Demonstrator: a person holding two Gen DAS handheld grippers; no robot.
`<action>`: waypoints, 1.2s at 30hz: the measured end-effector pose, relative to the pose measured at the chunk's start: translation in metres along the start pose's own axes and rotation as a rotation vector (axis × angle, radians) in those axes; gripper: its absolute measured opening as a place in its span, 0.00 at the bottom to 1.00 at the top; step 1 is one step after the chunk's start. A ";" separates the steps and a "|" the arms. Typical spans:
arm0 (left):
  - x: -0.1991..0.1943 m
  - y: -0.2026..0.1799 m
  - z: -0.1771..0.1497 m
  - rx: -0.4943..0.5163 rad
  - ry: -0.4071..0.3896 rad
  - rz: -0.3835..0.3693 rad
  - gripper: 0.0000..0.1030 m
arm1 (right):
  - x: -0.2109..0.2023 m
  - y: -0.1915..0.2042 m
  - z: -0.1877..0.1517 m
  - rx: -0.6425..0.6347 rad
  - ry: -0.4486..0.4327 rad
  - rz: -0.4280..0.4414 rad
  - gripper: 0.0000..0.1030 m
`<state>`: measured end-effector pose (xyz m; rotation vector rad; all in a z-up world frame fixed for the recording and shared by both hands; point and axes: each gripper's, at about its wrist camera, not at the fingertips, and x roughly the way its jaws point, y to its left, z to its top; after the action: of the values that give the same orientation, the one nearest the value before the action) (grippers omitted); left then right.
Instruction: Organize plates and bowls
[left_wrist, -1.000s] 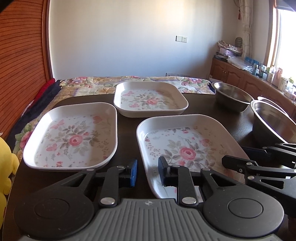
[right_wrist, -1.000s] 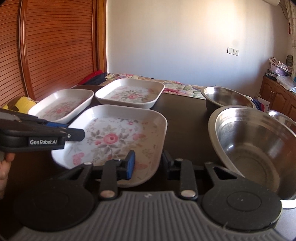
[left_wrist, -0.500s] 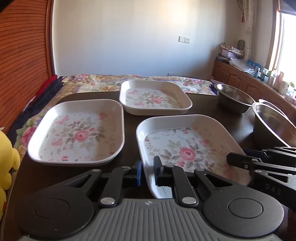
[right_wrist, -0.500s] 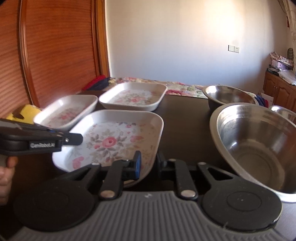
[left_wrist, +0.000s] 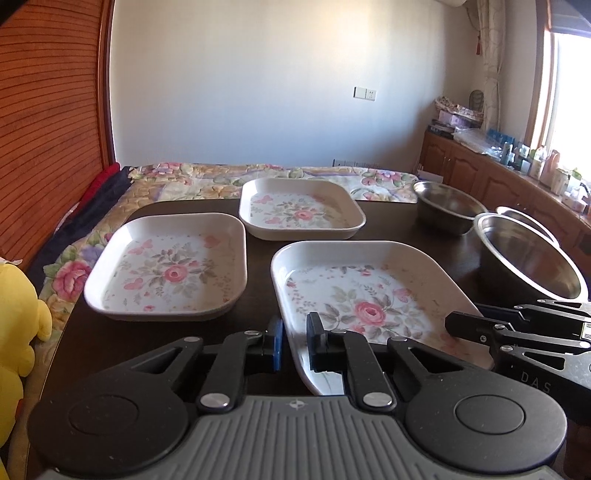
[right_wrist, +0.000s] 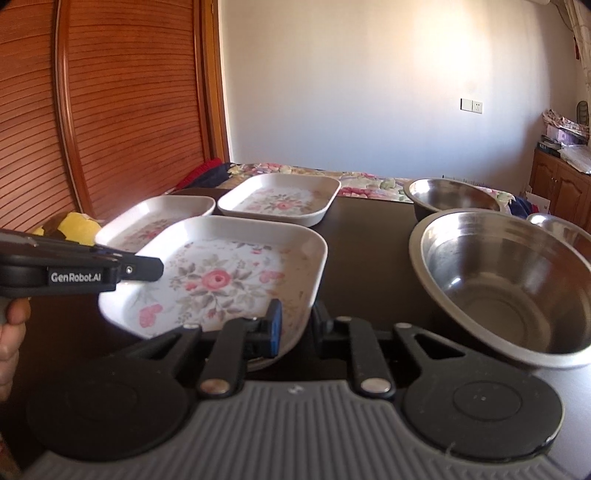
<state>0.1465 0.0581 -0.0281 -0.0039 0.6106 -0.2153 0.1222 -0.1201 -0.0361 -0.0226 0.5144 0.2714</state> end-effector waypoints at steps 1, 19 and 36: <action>-0.004 -0.001 -0.002 0.001 -0.003 -0.002 0.14 | -0.004 0.000 -0.002 -0.002 -0.004 0.003 0.19; -0.041 -0.014 -0.045 0.013 0.014 0.003 0.14 | -0.044 0.015 -0.036 -0.006 -0.010 0.021 0.19; -0.035 -0.016 -0.061 0.013 0.028 -0.008 0.15 | -0.045 0.009 -0.047 0.038 -0.014 0.029 0.19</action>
<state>0.0806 0.0533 -0.0566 0.0090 0.6373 -0.2277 0.0597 -0.1269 -0.0548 0.0241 0.5059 0.2895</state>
